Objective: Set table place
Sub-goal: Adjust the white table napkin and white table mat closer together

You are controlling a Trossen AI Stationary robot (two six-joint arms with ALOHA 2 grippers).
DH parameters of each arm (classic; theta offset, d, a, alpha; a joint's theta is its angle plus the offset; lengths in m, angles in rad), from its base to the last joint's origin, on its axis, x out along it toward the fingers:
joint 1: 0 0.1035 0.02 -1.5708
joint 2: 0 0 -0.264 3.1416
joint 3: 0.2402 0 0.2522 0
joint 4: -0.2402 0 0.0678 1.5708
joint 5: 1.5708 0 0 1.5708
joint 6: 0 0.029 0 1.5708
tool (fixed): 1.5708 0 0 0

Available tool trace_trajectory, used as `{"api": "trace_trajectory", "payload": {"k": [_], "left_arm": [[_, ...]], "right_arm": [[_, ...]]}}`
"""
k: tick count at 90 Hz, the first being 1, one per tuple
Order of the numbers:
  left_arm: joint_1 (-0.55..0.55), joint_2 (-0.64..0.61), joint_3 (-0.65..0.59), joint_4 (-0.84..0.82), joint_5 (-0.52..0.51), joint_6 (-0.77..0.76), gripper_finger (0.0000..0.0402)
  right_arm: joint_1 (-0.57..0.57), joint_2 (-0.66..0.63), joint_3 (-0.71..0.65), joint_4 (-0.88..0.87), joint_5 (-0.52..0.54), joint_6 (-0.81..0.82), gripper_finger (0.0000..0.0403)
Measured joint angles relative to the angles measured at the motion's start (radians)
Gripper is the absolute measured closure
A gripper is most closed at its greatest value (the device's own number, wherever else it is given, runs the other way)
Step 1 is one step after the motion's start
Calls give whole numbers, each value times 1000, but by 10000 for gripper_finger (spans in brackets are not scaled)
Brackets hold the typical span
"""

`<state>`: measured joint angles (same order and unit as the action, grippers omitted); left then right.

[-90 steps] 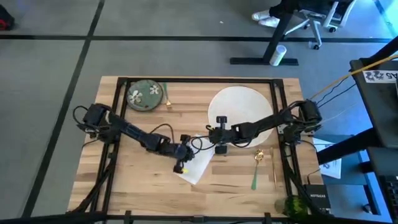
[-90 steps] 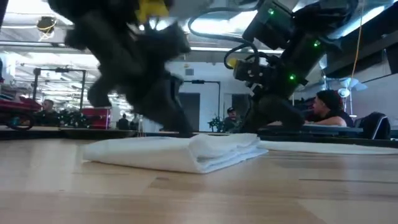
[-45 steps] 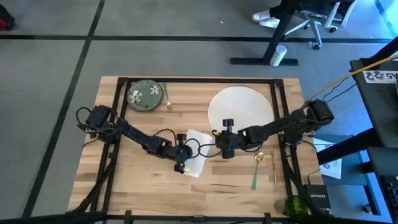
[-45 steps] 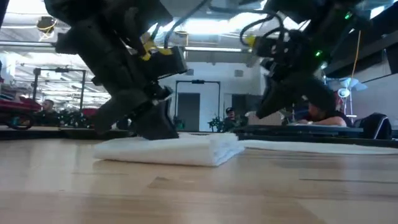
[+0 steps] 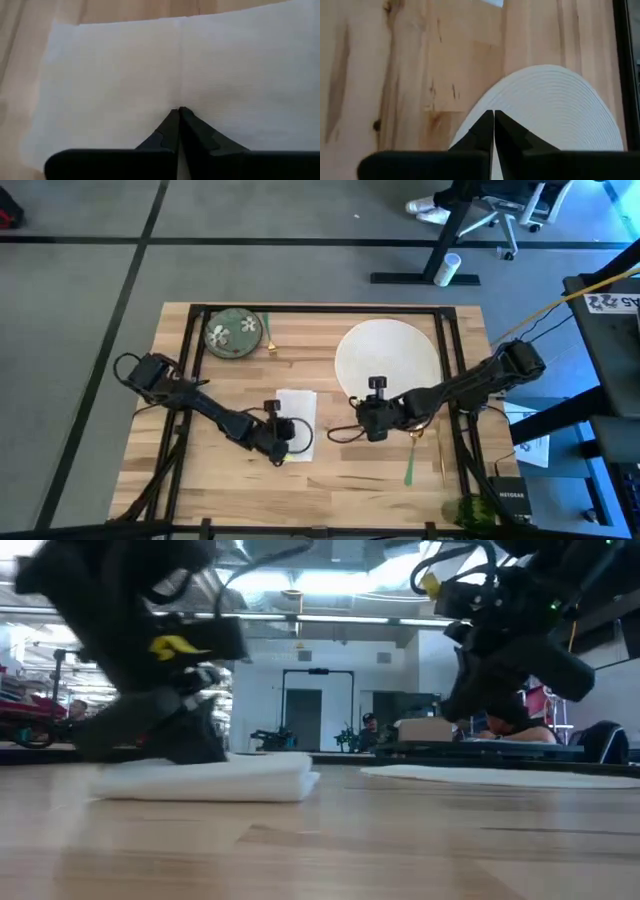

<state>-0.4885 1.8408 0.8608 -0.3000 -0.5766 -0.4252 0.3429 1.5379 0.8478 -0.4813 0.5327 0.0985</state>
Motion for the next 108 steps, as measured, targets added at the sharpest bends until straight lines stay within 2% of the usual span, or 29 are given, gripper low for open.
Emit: {"api": "trace_trajectory", "payload": {"k": [36, 60, 72, 84, 108], "left_arm": [[-164, -69, -7, -323, -21, -292, 402], [-241, -130, -93, -321, -41, -461, 402], [-241, -191, -120, -322, -36, -451, 402], [-192, -221, -142, -319, -31, -400, 401], [-79, -227, -182, -183, -57, -244, 401]], "right_arm": [[5, 0, 0, -1, -11, 5, 403], [4, 2, 0, -25, -28, 17, 403], [-12, 5, -14, -50, 10, 53, 403], [-55, 5, -55, -40, 10, 57, 403], [-149, 5, -180, 135, -149, 54, 403]]}}
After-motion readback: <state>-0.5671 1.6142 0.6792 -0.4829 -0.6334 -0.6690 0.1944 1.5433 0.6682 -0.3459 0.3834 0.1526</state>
